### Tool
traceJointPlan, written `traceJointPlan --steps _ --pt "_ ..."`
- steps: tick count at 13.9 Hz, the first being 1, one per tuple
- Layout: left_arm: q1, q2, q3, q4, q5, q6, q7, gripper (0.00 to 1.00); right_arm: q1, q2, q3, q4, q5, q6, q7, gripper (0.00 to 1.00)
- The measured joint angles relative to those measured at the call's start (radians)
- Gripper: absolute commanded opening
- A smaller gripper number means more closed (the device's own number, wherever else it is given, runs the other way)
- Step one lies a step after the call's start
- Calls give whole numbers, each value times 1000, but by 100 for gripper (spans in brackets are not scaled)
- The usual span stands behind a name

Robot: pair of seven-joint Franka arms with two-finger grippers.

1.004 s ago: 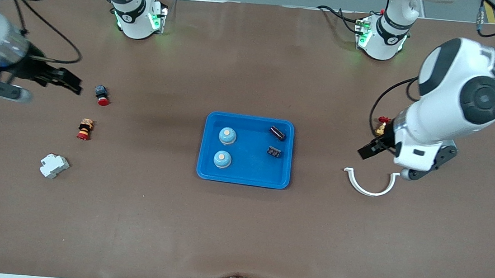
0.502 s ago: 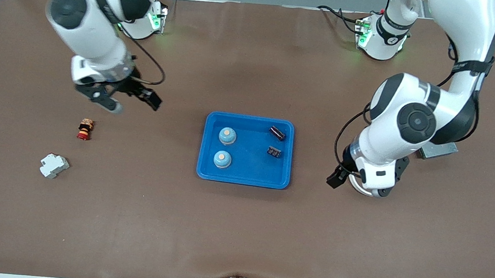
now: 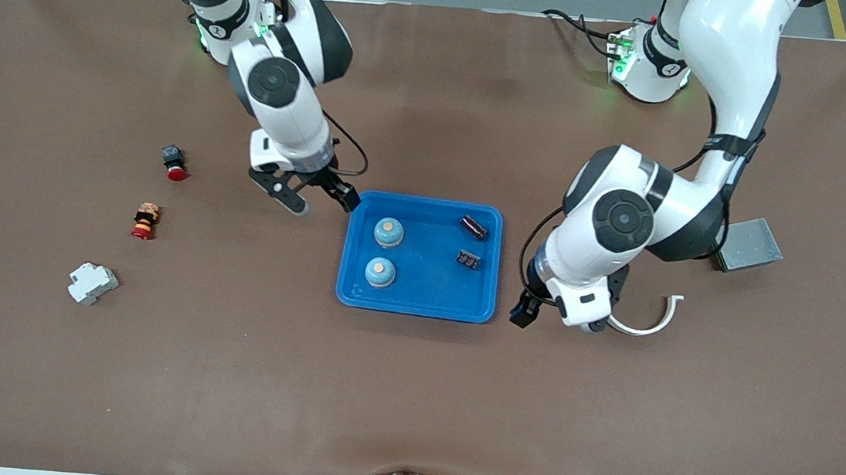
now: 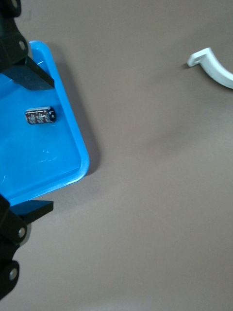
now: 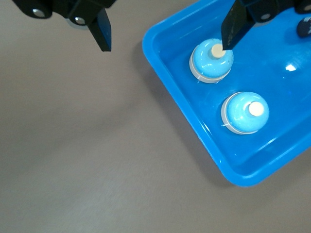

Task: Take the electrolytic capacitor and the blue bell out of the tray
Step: 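Lower the left gripper onto a capacitor while the right gripper lowers onto a bell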

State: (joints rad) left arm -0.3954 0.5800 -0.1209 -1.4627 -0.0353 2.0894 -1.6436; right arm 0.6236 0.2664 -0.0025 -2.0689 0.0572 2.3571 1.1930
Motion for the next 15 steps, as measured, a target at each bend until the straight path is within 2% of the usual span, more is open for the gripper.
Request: traceJointPlan --steps 5,9,15 --pt "-82 74 4 4 2 47 -148 100 40 152 -2 110 -1 45 73 100" --pt "-117 117 7 8 8 58 -187 100 65 226 -5 176 -4 52 110 100" --pt "-135 160 8 8 8 58 -208 100 95 323 -6 253 -54 52 190 100"
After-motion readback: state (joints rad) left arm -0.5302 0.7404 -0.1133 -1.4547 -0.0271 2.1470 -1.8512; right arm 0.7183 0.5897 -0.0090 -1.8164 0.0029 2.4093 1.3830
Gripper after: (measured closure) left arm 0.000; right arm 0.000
